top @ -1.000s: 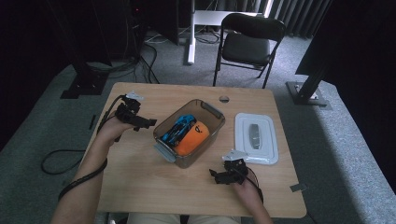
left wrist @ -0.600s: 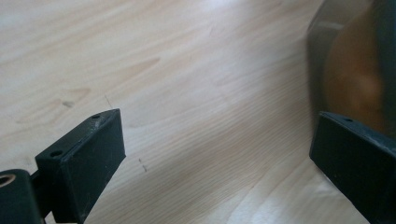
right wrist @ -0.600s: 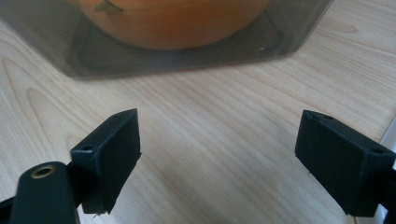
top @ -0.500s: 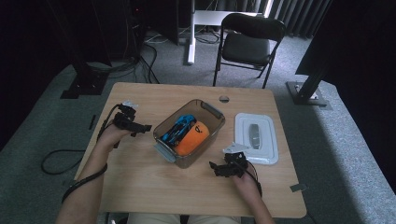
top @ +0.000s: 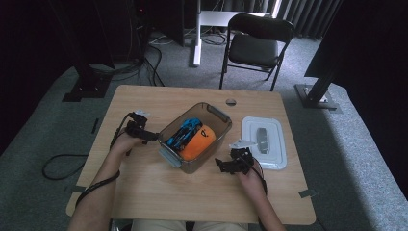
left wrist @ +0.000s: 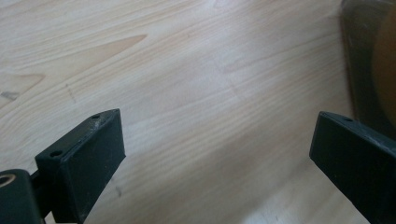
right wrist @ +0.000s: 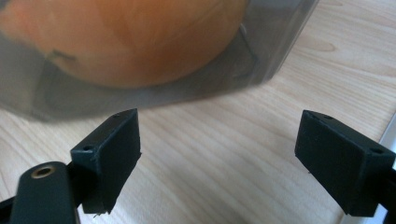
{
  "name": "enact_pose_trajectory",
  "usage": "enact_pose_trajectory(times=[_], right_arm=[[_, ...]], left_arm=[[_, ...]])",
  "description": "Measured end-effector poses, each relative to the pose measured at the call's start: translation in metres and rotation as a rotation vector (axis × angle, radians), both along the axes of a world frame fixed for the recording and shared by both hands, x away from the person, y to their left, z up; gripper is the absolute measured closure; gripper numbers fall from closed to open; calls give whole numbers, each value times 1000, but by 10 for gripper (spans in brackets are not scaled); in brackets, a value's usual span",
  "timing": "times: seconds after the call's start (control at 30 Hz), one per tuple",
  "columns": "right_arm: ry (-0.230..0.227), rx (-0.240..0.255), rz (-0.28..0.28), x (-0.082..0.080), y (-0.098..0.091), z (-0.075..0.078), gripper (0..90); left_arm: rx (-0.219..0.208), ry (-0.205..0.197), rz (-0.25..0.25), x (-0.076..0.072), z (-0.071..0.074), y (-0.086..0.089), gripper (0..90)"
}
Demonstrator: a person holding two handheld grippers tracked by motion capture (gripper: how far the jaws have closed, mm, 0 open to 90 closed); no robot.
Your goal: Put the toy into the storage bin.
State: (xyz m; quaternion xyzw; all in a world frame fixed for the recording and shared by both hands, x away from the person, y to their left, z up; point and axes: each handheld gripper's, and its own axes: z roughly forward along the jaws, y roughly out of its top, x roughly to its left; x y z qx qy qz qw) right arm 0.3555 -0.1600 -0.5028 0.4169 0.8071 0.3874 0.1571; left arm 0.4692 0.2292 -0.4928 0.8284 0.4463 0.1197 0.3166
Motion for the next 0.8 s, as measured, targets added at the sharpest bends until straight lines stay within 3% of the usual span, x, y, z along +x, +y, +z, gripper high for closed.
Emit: enact_pose_trajectory(times=[0.23, 0.43, 0.8], right_arm=[[21, 3, -42, 8, -1, 1, 139], [19, 6, -58, 10, 1, 2, 139], [10, 9, -61, 10, 1, 7, 139]], left_arm=[[18, -23, -42, -1, -5, -13, 39], [-10, -27, -70, -3, -1, -21, 39], [-1, -40, -79, -15, 2, -26, 39]])
